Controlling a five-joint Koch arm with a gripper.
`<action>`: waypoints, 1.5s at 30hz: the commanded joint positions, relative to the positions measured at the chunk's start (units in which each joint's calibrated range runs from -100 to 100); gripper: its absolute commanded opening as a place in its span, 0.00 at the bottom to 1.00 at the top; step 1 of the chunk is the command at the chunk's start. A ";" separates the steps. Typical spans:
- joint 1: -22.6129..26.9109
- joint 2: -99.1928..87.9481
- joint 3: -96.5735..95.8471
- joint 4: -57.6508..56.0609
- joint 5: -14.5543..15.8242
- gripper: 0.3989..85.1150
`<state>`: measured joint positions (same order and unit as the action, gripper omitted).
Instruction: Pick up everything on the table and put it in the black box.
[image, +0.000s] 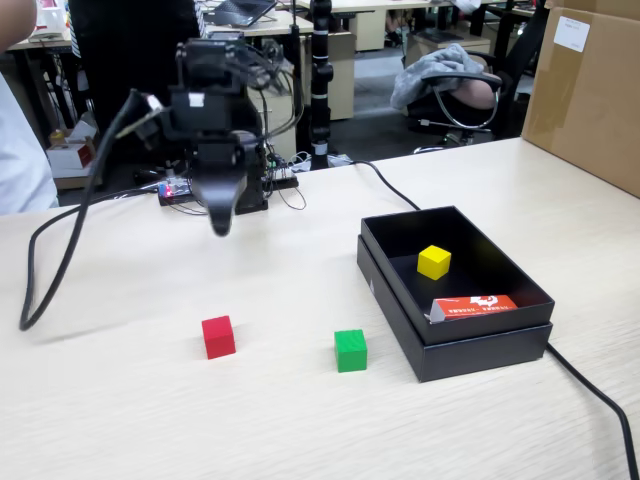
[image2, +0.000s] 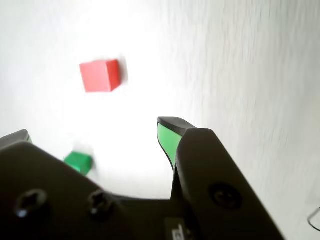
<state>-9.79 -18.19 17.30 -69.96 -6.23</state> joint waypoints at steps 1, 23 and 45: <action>-0.78 5.85 7.82 2.10 -0.29 0.58; 0.10 43.14 24.04 2.10 -2.10 0.55; -0.39 44.52 24.13 2.10 -2.64 0.03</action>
<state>-9.94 28.67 39.94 -69.57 -8.82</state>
